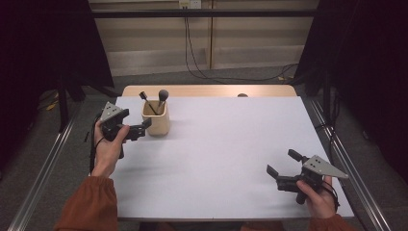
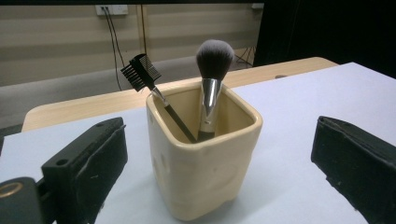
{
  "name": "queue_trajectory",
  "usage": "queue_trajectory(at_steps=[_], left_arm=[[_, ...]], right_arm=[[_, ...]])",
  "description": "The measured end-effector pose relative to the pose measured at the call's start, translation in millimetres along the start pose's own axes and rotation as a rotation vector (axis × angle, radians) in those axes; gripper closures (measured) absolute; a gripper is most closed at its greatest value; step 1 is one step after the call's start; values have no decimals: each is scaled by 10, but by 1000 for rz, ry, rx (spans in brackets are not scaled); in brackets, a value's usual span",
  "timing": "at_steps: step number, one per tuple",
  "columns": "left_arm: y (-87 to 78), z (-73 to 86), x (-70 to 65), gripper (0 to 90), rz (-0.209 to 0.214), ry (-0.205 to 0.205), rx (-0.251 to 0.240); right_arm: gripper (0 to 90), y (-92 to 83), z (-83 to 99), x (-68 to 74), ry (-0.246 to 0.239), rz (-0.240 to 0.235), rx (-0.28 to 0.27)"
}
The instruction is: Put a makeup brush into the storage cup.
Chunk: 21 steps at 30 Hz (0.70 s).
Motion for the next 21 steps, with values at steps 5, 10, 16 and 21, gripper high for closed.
queue_trajectory(at_steps=[5, 10, 16, 21], left_arm=[[-90, 39, -19, 38, 1, -8, -8], [-179, 104, -113, 46, 14, 7, -16], [-270, 168, -221, 36, 31, 44, -18], [-399, 216, -388, 37, 93, 76, -43]], right_arm=[[0, 23, -3, 22, -6, 0, 5], [0, 17, 5, 27, -1, -8, 7], [0, -6, 5, 20, 3, -4, 4], [0, -10, 4, 16, 8, -2, 5]])
Point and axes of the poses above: each handheld gripper's, and its own axes: y roughly forward along the jaws, z roughly out of its underside, x roughly to its left, the point moved 7 cm from there along y, roughly forward along the jaws, and after that the axes turned 1 degree about z, right-handed, at the moved point
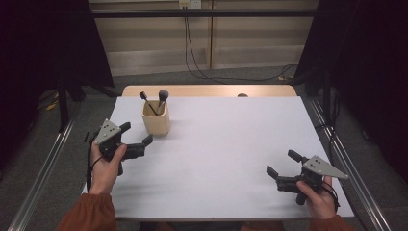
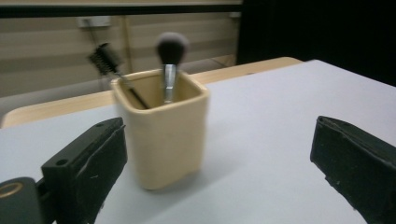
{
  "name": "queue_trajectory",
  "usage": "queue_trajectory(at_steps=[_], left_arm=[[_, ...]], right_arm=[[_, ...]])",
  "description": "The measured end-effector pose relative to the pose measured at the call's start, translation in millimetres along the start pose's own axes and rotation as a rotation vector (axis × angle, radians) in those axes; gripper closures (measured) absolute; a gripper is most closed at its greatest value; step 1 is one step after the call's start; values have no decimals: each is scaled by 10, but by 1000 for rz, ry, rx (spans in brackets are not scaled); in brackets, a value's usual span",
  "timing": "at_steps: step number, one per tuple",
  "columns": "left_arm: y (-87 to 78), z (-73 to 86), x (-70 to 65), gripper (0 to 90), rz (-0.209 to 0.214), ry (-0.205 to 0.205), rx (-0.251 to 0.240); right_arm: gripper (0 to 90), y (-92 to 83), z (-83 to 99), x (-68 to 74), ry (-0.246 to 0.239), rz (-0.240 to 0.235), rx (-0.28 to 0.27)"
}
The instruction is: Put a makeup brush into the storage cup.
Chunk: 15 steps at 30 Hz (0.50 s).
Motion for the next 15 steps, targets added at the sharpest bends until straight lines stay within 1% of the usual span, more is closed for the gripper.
queue_trajectory(at_steps=[1, 3, 4, 5, 6, 8, 9, 10, 11, 13, 15], left_arm=[[-24, 5, -31, 36, 5, 2, 0], [-69, 9, -55, 35, -9, 0, 4], [-84, 7, -59, 33, -10, -9, -5], [-105, 13, -67, 33, -7, -26, -10], [-121, 28, -78, 33, -6, -27, -6], [-161, 68, -99, 33, -10, -6, 7], [-186, 93, -111, 34, -8, -20, 9], [-204, 107, -115, 36, -10, -24, 10], [-221, 121, -125, 36, -13, -26, 7], [-252, 144, -134, 36, -20, -13, 9], [-287, 166, -142, 36, -19, -29, 12]], right_arm=[[0, -1, 1, -1, -1, 1, 0], [0, -2, 3, -1, 0, 1, 1], [0, -3, 2, 1, 0, 0, 1], [0, -5, 2, 4, -1, -2, 2], [0, -6, 1, 6, -1, 0, 1], [0, -5, 3, 7, -1, -1, 1], [0, -5, 4, 7, 0, -1, 2], [0, -6, 4, 7, 1, -2, 2], [0, -6, 5, 5, 0, -1, 2], [0, -6, 6, 7, 2, -2, 3], [0, -6, 4, 12, 0, -2, 3]])
Point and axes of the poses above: each handheld gripper's, and its own axes: y roughly forward along the jaws, z roughly out of its underside, x roughly to its left, the point moved 7 cm from there along y, roughly forward along the jaws, and after that the axes turned 1 degree about z, right-handed, at the moved point
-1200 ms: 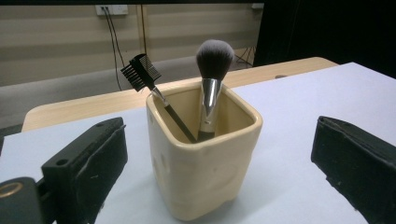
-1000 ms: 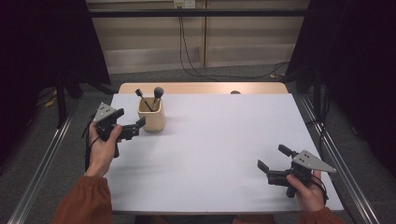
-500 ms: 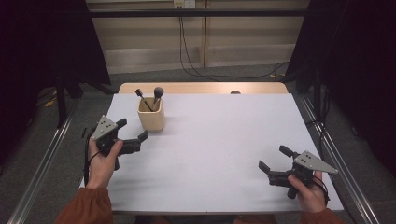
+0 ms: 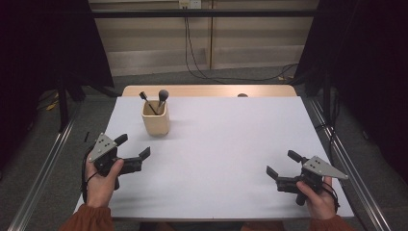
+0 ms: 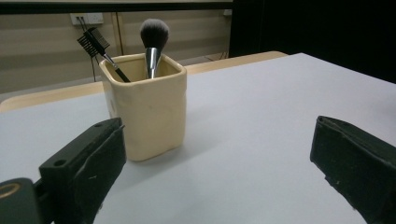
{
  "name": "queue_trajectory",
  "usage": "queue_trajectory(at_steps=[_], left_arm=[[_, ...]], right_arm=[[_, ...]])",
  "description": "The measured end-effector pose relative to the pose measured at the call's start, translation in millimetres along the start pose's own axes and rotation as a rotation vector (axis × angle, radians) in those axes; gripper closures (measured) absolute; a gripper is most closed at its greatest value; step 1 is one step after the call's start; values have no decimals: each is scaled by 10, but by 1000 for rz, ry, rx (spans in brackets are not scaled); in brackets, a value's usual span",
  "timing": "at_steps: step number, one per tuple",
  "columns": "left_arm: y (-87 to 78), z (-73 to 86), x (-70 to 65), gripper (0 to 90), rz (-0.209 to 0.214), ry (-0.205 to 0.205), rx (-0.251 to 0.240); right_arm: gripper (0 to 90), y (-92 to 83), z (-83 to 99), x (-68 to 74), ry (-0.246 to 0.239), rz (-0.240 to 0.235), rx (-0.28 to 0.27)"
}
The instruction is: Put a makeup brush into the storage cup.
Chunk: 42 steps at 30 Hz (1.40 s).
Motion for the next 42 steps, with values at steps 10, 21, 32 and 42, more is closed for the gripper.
queue_trajectory(at_steps=[10, 21, 32, 42], left_arm=[[-149, 88, -46, 21, 2, -18, -10], [-249, 259, -112, 24, 4, -26, 9], [-356, 352, -107, 26, -5, -6, -8], [-359, 352, -90, 31, -12, -6, -14]], right_arm=[[0, -30, 13, 2, 3, 1, 4], [0, -79, 26, -13, 9, 18, 2], [0, -52, 14, 7, 0, 2, 4], [0, -22, 17, -11, 2, -5, 7]])
Point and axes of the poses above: each handheld gripper's, and its own axes: y roughly forward along the jaws, z roughly out of its underside, x roughly to its left, the point moved 7 cm from there along y, roughly forward along the jaws, and after that the axes turned 1 degree about z, right-handed, at the moved point
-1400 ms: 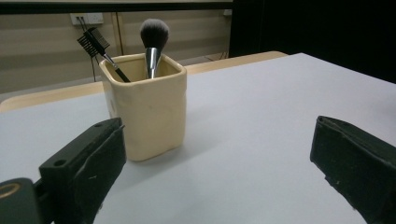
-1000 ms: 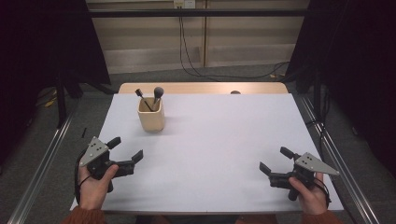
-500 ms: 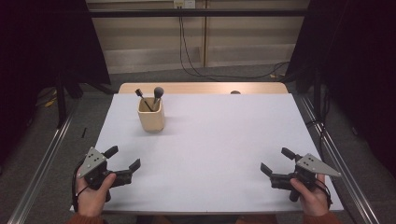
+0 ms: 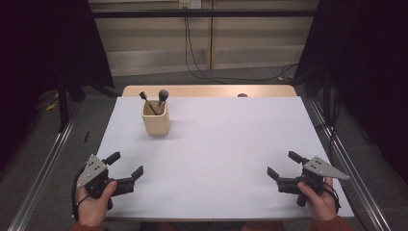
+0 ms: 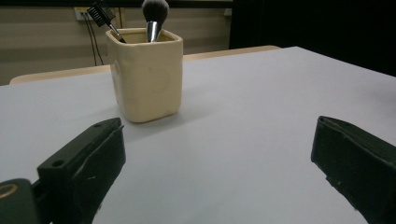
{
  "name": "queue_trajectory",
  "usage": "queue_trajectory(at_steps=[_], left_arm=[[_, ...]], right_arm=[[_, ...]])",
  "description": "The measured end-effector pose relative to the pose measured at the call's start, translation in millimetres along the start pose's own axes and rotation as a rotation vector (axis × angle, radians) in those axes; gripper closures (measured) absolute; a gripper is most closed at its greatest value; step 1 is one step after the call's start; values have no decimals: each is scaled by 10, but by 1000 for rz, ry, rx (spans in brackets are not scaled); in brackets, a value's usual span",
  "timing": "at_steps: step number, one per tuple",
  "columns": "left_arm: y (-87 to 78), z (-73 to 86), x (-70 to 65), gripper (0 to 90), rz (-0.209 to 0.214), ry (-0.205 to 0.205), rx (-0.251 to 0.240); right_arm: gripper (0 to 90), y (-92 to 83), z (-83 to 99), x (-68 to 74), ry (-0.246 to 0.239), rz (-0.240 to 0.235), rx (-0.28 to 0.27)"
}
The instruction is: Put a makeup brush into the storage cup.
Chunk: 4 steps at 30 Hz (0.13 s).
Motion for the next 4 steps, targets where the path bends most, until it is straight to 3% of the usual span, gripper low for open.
queue_trajectory(at_steps=[4], left_arm=[[13, 13, 6, 32, -4, -4, 14]], right_arm=[[0, -7, 3, 1, 4, -1, 0]])
Point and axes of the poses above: each handheld gripper's, and its own axes: y roughly forward along the jaws, z roughly out of its underside, x roughly to its left, the point moved 7 cm from there along y, roughly forward along the jaws, and after that the axes turned 1 degree about z, right-handed, at the moved point
